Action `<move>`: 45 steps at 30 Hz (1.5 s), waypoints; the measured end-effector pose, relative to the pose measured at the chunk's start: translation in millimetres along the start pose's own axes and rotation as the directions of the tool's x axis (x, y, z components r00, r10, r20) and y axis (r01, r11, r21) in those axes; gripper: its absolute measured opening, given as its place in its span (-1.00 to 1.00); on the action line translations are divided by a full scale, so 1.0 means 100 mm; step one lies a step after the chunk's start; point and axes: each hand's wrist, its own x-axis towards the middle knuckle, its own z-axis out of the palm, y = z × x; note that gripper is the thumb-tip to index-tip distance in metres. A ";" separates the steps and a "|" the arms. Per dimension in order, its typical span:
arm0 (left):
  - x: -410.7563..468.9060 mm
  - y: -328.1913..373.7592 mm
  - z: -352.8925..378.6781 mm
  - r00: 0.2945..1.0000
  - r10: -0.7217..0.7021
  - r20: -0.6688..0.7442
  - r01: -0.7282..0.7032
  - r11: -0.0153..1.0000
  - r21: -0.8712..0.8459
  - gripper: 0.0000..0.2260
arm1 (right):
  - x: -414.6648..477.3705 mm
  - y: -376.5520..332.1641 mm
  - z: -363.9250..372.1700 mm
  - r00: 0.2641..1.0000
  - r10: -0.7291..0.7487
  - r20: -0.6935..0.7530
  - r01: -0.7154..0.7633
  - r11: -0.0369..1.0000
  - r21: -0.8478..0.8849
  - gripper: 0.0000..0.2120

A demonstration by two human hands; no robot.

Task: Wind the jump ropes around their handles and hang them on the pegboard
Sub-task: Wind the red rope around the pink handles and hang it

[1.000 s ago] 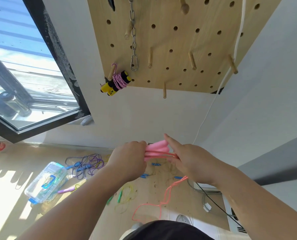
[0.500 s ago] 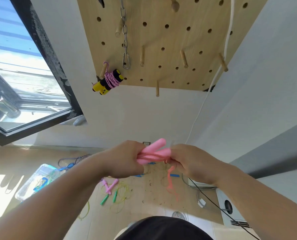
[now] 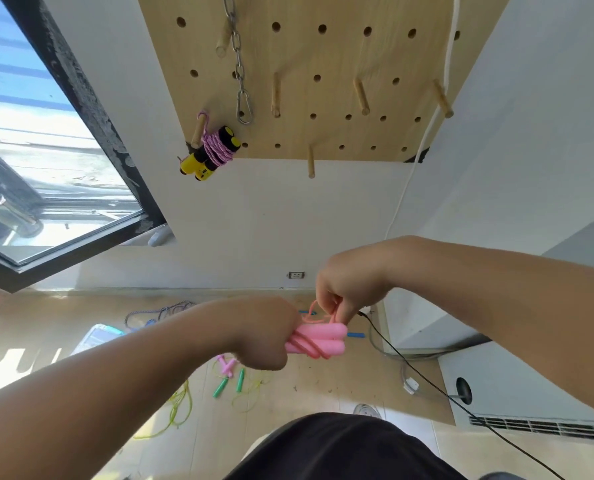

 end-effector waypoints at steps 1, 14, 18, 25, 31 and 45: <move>0.02 0.02 0.01 1.000 -0.007 0.003 0.006 0.997 0.071 -0.95 | 0.04 -0.03 -0.01 1.000 0.004 0.023 -0.004 1.000 -0.013 -0.77; 0.47 -0.36 -0.12 0.837 -0.356 -0.415 0.425 0.901 0.085 -0.83 | 0.05 -0.08 -0.26 0.914 0.177 -0.366 -0.305 0.895 -0.327 -0.81; 0.45 -0.48 -0.32 0.763 -0.417 -0.495 0.378 0.908 -0.181 -0.92 | -0.01 0.09 -0.15 0.692 0.263 -0.672 -0.335 0.942 0.024 -0.81; 0.36 -0.46 -0.22 0.762 -0.440 -0.475 0.098 0.803 -0.588 -0.84 | -0.26 -0.05 0.49 0.531 0.391 -0.752 -0.173 0.919 0.355 -0.76; 0.32 -0.24 -0.16 0.842 -0.419 -0.340 -0.114 0.478 -0.871 -0.87 | -0.27 -0.15 0.75 0.504 0.485 -0.714 -0.123 0.859 0.497 -0.71; -0.09 -0.15 -0.06 0.936 0.068 -0.346 -0.337 -0.112 -0.935 -0.82 | -0.62 -0.17 0.56 0.722 0.385 -0.574 0.438 0.388 0.811 -0.55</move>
